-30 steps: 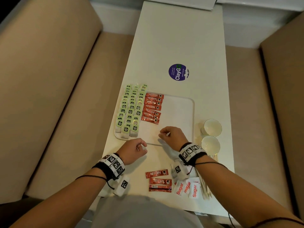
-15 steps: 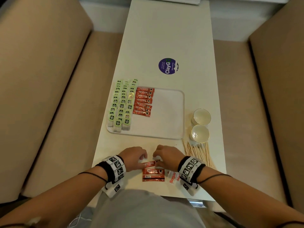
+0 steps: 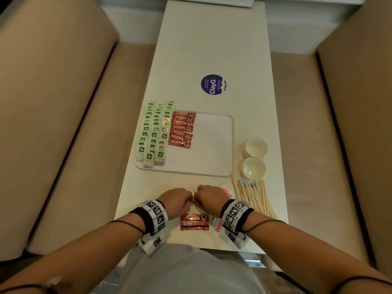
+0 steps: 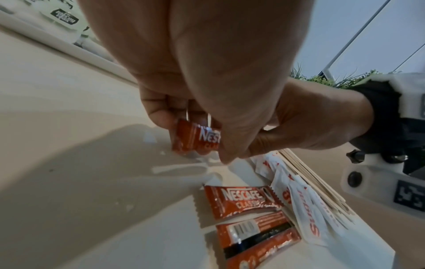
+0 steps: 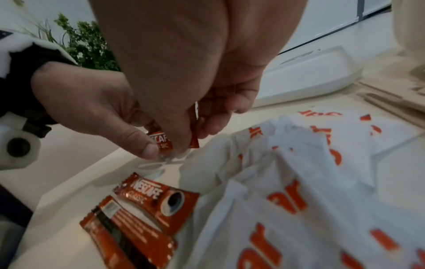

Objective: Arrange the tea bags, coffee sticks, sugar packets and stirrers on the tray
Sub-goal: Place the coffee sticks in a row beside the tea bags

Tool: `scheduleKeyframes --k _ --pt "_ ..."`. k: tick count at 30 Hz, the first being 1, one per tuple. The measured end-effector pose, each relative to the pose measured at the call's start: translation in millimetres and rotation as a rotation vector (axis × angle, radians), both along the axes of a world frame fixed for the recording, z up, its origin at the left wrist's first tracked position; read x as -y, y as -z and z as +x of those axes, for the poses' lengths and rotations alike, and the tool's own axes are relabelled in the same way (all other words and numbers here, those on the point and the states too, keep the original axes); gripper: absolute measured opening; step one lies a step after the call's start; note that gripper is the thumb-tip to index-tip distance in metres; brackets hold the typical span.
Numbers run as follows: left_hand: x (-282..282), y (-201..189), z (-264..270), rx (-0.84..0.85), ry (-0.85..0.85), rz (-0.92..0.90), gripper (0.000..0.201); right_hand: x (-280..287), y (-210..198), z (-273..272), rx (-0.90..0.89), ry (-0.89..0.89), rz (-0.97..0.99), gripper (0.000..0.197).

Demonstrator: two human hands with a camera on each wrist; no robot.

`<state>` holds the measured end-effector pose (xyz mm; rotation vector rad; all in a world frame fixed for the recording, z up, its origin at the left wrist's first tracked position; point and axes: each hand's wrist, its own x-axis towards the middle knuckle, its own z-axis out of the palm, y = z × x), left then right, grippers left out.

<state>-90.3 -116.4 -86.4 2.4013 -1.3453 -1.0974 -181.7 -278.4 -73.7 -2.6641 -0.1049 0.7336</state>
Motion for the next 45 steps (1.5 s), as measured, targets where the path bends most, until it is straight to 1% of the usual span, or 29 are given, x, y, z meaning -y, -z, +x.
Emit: scheduleKeyframes --k 2,6,10,13,16,18,20,21,23,26,28,32,36,38,40,43,45 --pt "2.4 1.2 -0.2 -0.021 -0.033 -0.005 0.009 1.6 -3.0 0.9 0.026 0.024 0.04 0.027" --pt "1.2 3.7 2.6 -0.086 -0.07 0.025 0.022 4.9 -6.3 2.6 0.037 0.084 0.093 0.031" --pt "-9.8 3.5 8.6 -0.142 -0.11 0.049 0.021 5.2 -5.4 -3.9 0.007 0.1 0.097 0.05" --pt "-22.8 1.9 18.2 -0.19 -0.23 0.082 0.024 1.1 -2.5 -10.8 -0.05 0.005 0.101 0.055" --pt "-33.6 -3.6 26.5 -0.207 -0.342 0.092 0.022 -5.9 2.8 -16.0 -0.068 -0.153 0.062 0.056" --pt "-38.8 -4.5 29.2 -0.21 -0.376 0.091 0.017 -10.8 6.9 -18.4 -0.048 -0.245 0.03 0.057" --pt "-43.2 -4.3 29.8 -0.211 -0.374 0.097 0.016 -16.1 9.4 -19.1 -0.022 -0.305 0.009 0.059" --pt "-44.8 -3.7 29.9 -0.209 -0.37 0.098 0.016 -18.3 10.0 -18.9 -0.006 -0.324 -0.002 0.057" --pt "-46.5 -2.9 29.6 -0.211 -0.382 0.093 0.016 -22.9 10.4 -17.6 0.025 -0.34 -0.016 0.048" --pt "-45.7 -4.5 28.9 -0.248 -0.442 0.087 0.014 -26.7 9.6 -12.6 0.029 -0.326 -0.003 0.03" --pt "-45.9 -4.9 29.3 -0.291 -0.498 0.076 0.012 -27.3 8.2 -8.2 0.023 -0.327 -0.001 0.024" --pt "-48.4 -7.6 30.2 -0.317 -0.555 0.042 0.02 -29.1 8.2 -3.5 -0.016 -0.313 0.015 0.022" --pt "-51.4 -10.8 31.4 -0.351 -0.57 0.02 0.025 -29.4 7.1 0.2 -0.082 -0.251 0.071 0.02" --pt "-51.0 -12.1 32.3 -0.389 -0.607 0.008 0.028 -27.9 4.5 5.2 -0.096 -0.209 0.113 0.02" --pt "-50.0 -13.5 33.0 -0.438 -0.667 -0.012 0.029 -25.6 1.1 12.0 -0.072 -0.158 0.159 0.02" --pt "-47.5 -16.8 35.6 -0.533 -0.753 -0.076 0.023 -21.1 -5.4 24.9 0.007 -0.088 0.208 0.02" --pt "-43.2 -21.7 36.5 -0.596 -0.806 -0.14 0.026 -17.5 -10.6 35.5 0.046 -0.036 0.243 0.019"
